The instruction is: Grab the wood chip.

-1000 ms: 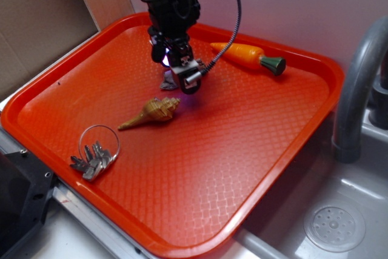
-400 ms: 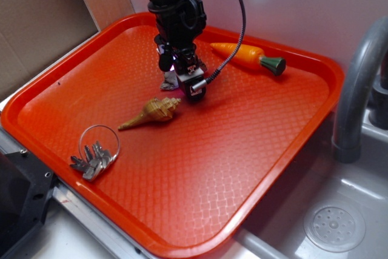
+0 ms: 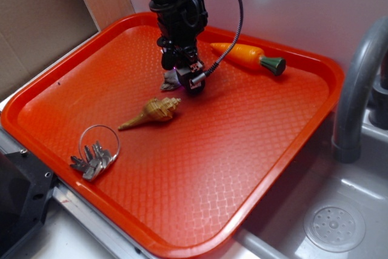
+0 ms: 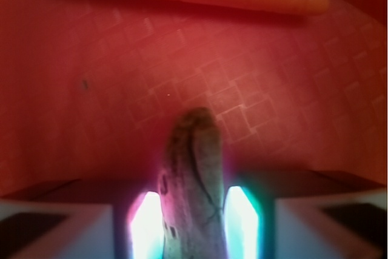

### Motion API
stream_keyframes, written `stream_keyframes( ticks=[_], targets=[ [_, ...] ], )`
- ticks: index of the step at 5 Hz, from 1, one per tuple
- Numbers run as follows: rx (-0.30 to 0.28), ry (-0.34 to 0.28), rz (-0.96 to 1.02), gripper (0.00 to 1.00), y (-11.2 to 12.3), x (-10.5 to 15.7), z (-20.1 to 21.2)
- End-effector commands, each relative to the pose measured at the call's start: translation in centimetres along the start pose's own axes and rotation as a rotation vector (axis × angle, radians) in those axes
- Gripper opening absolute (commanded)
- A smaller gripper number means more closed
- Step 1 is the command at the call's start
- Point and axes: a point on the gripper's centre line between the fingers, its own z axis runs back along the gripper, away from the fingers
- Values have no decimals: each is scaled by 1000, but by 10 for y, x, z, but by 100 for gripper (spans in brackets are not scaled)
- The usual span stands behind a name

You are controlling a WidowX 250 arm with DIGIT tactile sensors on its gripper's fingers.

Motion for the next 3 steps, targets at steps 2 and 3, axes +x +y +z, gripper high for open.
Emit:
stream_keyframes(
  ticks=[2, 3],
  targets=[
    [48, 99, 83, 0, -1, -7, 25],
    [90, 81, 284, 0, 1, -36, 75]
  ],
)
